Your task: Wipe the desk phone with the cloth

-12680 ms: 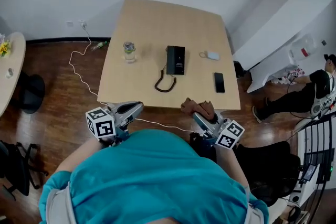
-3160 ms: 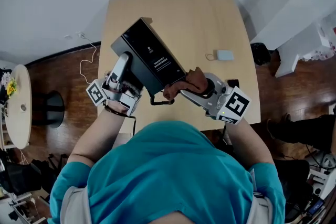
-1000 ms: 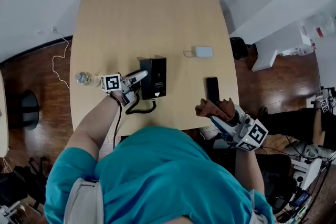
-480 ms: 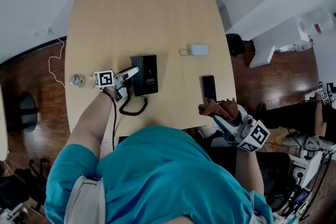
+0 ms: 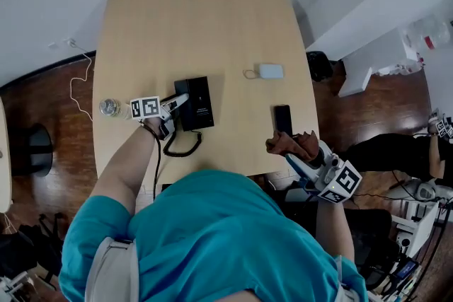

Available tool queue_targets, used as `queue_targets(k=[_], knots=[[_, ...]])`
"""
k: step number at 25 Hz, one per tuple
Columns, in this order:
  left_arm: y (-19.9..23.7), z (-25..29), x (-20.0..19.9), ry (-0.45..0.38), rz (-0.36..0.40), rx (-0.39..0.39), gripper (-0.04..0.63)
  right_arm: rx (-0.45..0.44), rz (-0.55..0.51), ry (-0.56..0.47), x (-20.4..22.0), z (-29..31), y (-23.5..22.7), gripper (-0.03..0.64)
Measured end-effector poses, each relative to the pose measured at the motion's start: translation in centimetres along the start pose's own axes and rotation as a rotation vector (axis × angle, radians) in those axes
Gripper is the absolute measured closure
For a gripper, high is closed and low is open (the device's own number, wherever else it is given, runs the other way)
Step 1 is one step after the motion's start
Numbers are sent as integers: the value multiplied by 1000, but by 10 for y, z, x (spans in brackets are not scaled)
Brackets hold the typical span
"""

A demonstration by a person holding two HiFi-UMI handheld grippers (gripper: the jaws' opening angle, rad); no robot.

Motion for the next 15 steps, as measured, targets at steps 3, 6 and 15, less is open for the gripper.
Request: queue_targets(k=[3,6,15], knots=[[-5,-8,10,50,65,-90,303,-36,-5,-19,-3,4,-4,479],[-11,-34,25,43,119,-188,265,-93,-6,-37,-5,6,-10,479],[-131,-166,36,-241,260,-22,444,-232,18,-16,13,34,8,479]])
Point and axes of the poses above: the fingertips, and each gripper's own axes: z forward along the fingers, y to its left, x out of its underside, the point moved 3 cm from there along -z, backward along the fingers, and after that the axes turned 14 degrees about -y, right-handed, at the moved point
